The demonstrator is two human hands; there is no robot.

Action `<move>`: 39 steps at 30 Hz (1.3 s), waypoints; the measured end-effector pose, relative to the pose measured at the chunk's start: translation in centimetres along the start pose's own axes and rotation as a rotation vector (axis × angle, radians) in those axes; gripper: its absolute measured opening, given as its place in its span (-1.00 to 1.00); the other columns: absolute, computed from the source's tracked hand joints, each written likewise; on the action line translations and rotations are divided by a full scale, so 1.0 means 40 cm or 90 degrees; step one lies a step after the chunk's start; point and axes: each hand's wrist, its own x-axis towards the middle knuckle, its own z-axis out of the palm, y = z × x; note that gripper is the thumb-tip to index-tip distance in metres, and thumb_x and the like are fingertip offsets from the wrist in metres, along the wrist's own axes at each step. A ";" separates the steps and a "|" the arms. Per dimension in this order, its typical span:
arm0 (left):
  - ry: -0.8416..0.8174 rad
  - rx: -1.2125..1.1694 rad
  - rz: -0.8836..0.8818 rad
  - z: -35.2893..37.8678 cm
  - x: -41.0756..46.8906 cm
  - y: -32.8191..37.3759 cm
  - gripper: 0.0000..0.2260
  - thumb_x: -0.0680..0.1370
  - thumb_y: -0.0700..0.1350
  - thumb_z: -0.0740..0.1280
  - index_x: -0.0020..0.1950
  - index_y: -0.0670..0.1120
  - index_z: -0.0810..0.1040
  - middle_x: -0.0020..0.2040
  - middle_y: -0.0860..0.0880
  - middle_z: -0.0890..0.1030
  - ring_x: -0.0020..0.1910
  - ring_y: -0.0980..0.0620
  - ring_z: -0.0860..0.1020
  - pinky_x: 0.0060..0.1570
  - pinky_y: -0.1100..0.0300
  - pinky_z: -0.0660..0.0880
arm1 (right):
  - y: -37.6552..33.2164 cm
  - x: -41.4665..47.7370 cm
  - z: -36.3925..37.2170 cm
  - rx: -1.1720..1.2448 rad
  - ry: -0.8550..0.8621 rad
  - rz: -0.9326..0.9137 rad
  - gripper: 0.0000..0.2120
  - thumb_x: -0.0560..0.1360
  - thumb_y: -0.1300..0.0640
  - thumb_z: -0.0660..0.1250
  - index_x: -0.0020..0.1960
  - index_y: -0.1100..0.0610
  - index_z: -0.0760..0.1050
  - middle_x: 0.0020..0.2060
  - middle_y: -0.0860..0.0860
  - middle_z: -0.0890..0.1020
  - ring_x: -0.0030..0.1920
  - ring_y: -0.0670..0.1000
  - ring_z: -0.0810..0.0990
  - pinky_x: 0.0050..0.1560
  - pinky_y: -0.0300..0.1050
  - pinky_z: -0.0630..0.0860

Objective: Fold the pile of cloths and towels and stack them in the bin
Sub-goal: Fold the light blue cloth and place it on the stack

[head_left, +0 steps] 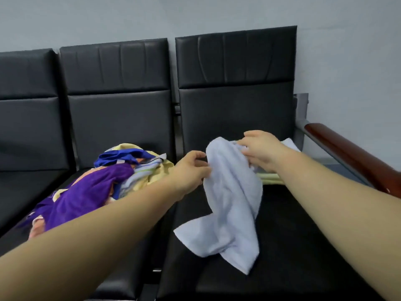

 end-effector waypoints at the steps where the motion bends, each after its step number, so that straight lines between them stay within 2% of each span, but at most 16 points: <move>1: -0.010 0.067 0.001 0.022 -0.003 -0.024 -0.57 0.52 -0.16 0.45 0.36 0.01 0.46 0.08 0.06 0.65 0.09 -0.05 0.67 0.13 -0.03 0.64 | 0.045 -0.002 -0.019 -0.099 0.011 0.008 -0.50 0.59 0.17 0.39 0.51 0.07 0.41 0.16 0.09 0.59 0.08 0.22 0.61 0.02 0.08 0.60; 3: -0.045 0.181 -0.003 0.047 -0.020 -0.077 -0.57 0.51 -0.08 0.47 0.36 0.04 0.47 0.11 0.09 0.61 0.07 0.01 0.64 0.12 0.02 0.63 | 0.130 -0.028 -0.034 -0.275 0.003 0.010 -0.41 0.56 0.08 0.42 0.55 -0.02 0.36 0.30 -0.02 0.49 0.23 0.11 0.55 0.15 0.02 0.54; 4: -0.082 0.217 -0.007 0.061 -0.031 -0.104 -0.62 0.51 -0.06 0.48 0.31 0.05 0.51 0.11 0.09 0.61 0.06 0.03 0.64 0.11 0.02 0.63 | 0.174 -0.046 -0.036 -0.334 -0.015 0.010 -0.46 0.54 0.05 0.43 0.49 -0.05 0.41 0.30 -0.04 0.48 0.24 0.06 0.54 0.15 -0.02 0.52; 6: -0.187 0.303 0.014 0.073 -0.054 -0.143 -0.75 0.50 -0.02 0.49 0.15 0.09 0.57 0.06 0.11 0.63 0.03 0.05 0.64 0.13 0.00 0.62 | 0.244 -0.081 -0.027 -0.408 -0.055 0.014 -0.68 0.51 0.04 0.46 0.25 -0.05 0.56 0.17 -0.09 0.57 0.17 0.01 0.58 0.08 -0.08 0.53; 8: -0.309 0.411 0.051 0.083 -0.069 -0.176 -0.81 0.49 0.01 0.51 0.03 0.12 0.57 0.02 0.13 0.63 0.02 0.10 0.62 0.15 0.05 0.58 | 0.300 -0.109 -0.016 -0.413 -0.121 0.041 -0.90 0.49 0.07 0.47 -0.01 -0.03 0.61 -0.04 -0.07 0.68 -0.02 -0.03 0.66 -0.10 -0.13 0.56; 9: -0.359 0.461 0.062 0.089 -0.076 -0.197 -0.81 0.48 0.04 0.52 0.01 0.10 0.57 0.00 0.13 0.62 0.02 0.10 0.61 0.14 0.10 0.55 | 0.321 -0.124 -0.007 -0.412 -0.171 0.054 -0.93 0.48 0.07 0.49 -0.07 -0.01 0.62 -0.13 -0.04 0.71 -0.11 -0.04 0.68 -0.16 -0.14 0.57; 11: -0.393 0.548 0.119 0.087 -0.086 -0.228 -0.74 0.46 0.11 0.50 0.01 0.00 0.57 -0.03 0.07 0.58 0.00 0.07 0.55 0.08 0.13 0.51 | 0.337 -0.150 0.011 -0.464 -0.275 0.051 -0.88 0.46 0.00 0.53 -0.09 -0.01 0.62 -0.17 -0.05 0.72 -0.14 -0.05 0.69 -0.11 -0.11 0.61; 14: -0.395 0.579 0.207 0.077 -0.075 -0.261 -0.77 0.49 0.13 0.46 -0.04 0.00 0.58 -0.07 0.07 0.49 -0.04 0.11 0.46 0.03 0.17 0.46 | 0.350 -0.180 0.042 -0.609 -0.361 0.013 -0.75 0.42 -0.13 0.53 0.00 -0.03 0.62 -0.06 -0.09 0.65 -0.05 -0.08 0.62 0.04 -0.08 0.60; 17: -0.374 0.547 0.183 0.066 -0.047 -0.280 -0.90 0.54 0.03 0.44 -0.06 0.02 0.60 -0.10 0.08 0.54 -0.08 0.14 0.52 0.00 0.16 0.49 | 0.371 -0.174 0.063 -0.666 -0.325 -0.033 -0.83 0.48 -0.05 0.47 0.02 -0.03 0.62 -0.02 -0.10 0.56 -0.03 -0.05 0.58 0.10 -0.01 0.60; 19: -0.299 0.420 0.100 0.061 -0.038 -0.280 -0.95 0.56 -0.07 0.43 -0.08 -0.01 0.61 -0.14 0.07 0.62 -0.15 0.15 0.57 -0.05 0.15 0.52 | 0.375 -0.162 0.062 -0.679 -0.302 -0.035 -0.92 0.53 0.03 0.39 -0.02 -0.01 0.62 -0.03 -0.08 0.58 -0.02 0.01 0.59 0.08 0.03 0.61; 22: -0.177 0.231 0.013 0.056 -0.031 -0.281 -0.96 0.57 -0.17 0.41 -0.07 -0.08 0.58 -0.21 0.08 0.60 -0.25 0.20 0.52 -0.16 0.21 0.47 | 0.356 -0.139 0.051 -0.631 -0.232 0.003 -0.85 0.54 0.02 0.34 -0.03 0.06 0.64 -0.08 0.02 0.70 -0.03 0.10 0.66 0.02 0.04 0.61; 25: -0.139 0.097 -0.010 0.051 -0.024 -0.272 -0.87 0.51 -0.16 0.36 0.02 -0.01 0.51 -0.13 -0.03 0.58 -0.17 0.07 0.50 -0.12 0.07 0.44 | 0.328 -0.117 0.045 -0.521 -0.138 0.048 -0.84 0.51 0.13 0.30 -0.03 0.12 0.66 -0.14 0.11 0.75 -0.07 0.16 0.72 -0.01 0.07 0.66; 27: -0.157 0.062 0.009 0.052 -0.021 -0.259 -0.84 0.47 -0.16 0.31 0.01 0.04 0.53 -0.10 -0.05 0.57 -0.11 0.02 0.49 -0.04 0.05 0.44 | 0.318 -0.108 0.046 -0.516 -0.089 0.036 -0.82 0.51 0.17 0.28 -0.05 0.12 0.66 -0.12 0.08 0.74 -0.03 0.15 0.70 0.01 0.10 0.65; 30: -0.193 0.122 0.072 0.051 -0.026 -0.240 -0.93 0.48 -0.10 0.38 -0.06 -0.03 0.60 -0.12 0.03 0.63 -0.09 0.07 0.55 0.04 0.12 0.48 | 0.318 -0.097 0.047 -0.527 -0.047 0.008 -0.84 0.53 0.18 0.28 -0.06 0.09 0.65 -0.11 0.02 0.70 -0.02 0.10 0.66 0.01 0.08 0.64; 34: -0.183 0.390 0.150 0.039 -0.032 -0.233 -0.88 0.48 -0.03 0.50 -0.08 0.12 0.58 -0.16 0.07 0.62 -0.14 0.09 0.57 -0.05 0.14 0.51 | 0.325 -0.081 0.046 -0.385 -0.030 0.033 -0.87 0.56 0.20 0.26 -0.03 0.00 0.55 -0.07 0.01 0.61 -0.08 0.08 0.58 -0.20 -0.04 0.50; 39: -0.146 0.306 0.131 0.044 -0.027 -0.225 -0.86 0.60 -0.09 0.41 -0.15 -0.05 0.61 -0.30 0.11 0.55 -0.29 0.21 0.46 -0.20 0.28 0.42 | 0.324 -0.080 0.060 -0.312 -0.010 0.036 -0.78 0.58 0.26 0.13 -0.04 0.00 0.47 -0.09 0.01 0.53 -0.14 0.05 0.46 -0.22 -0.07 0.41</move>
